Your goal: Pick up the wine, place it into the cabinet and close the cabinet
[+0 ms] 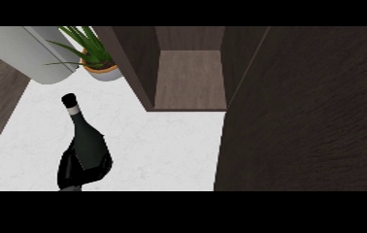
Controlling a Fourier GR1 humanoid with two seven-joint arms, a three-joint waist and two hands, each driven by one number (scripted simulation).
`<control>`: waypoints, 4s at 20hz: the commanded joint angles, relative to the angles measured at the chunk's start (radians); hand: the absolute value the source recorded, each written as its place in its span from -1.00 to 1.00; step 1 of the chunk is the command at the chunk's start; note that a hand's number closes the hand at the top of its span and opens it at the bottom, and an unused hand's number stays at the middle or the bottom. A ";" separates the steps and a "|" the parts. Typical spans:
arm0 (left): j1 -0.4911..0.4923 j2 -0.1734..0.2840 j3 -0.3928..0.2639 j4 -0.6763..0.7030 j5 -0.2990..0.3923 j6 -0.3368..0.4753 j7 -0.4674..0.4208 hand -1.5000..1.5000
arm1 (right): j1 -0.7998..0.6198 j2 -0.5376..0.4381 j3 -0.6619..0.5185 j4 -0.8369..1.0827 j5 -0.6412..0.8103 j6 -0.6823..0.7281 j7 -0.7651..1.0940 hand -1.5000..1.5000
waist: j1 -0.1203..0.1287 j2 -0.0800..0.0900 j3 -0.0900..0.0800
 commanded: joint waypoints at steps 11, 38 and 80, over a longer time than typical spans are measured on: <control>0.260 -0.134 -0.182 -0.630 0.005 0.088 0.285 1.00 | 0.046 0.005 0.001 -0.129 -0.029 -0.012 0.049 -1.00 | 0.005 -0.001 0.000; 0.025 -0.156 -0.571 -0.936 -0.005 0.637 0.688 1.00 | 0.085 0.007 -0.081 -0.087 -0.047 0.042 -0.020 -1.00 | -0.006 0.002 -0.001; -0.715 -0.156 -0.655 0.060 0.538 0.780 0.310 1.00 | -0.058 -0.042 -0.177 -0.021 -0.140 0.037 0.044 -1.00 | -0.042 0.011 -0.002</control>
